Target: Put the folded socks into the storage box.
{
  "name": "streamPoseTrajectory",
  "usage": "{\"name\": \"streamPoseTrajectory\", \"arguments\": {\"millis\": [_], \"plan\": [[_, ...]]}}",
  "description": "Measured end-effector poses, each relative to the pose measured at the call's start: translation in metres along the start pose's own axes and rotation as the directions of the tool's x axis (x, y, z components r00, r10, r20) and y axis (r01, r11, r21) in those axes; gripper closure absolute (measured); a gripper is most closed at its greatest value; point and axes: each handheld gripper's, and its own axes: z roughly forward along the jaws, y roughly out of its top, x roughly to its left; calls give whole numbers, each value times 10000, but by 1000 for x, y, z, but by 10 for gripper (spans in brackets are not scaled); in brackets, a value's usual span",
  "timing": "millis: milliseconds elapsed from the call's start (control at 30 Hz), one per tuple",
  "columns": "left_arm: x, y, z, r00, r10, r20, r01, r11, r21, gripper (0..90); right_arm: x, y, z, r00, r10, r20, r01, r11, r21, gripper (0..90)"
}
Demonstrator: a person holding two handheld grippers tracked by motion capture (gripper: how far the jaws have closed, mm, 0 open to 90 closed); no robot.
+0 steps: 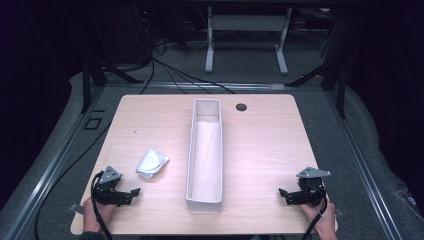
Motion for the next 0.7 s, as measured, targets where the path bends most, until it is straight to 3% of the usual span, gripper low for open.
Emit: {"name": "streamPoseTrajectory", "arguments": {"millis": [233,433,600,700], "plan": [[0,0,0,9999,-113,-74,114,9999,90,30,0,0,0,10000,47,53,-47,10000,-1,0],[1,6,-1,9992,-342,205,332,9984,463,0,-1,0,1,10000,61,70,-60,10000,-37,0],[4,19,-6,9967,-589,551,538,9946,892,0,0,0,1,9999,77,82,-77,10000,-38,1],[6,38,-17,9958,-657,636,589,9928,1043,0,-1,0,0,9999,76,90,-75,10000,-38,2]]}}
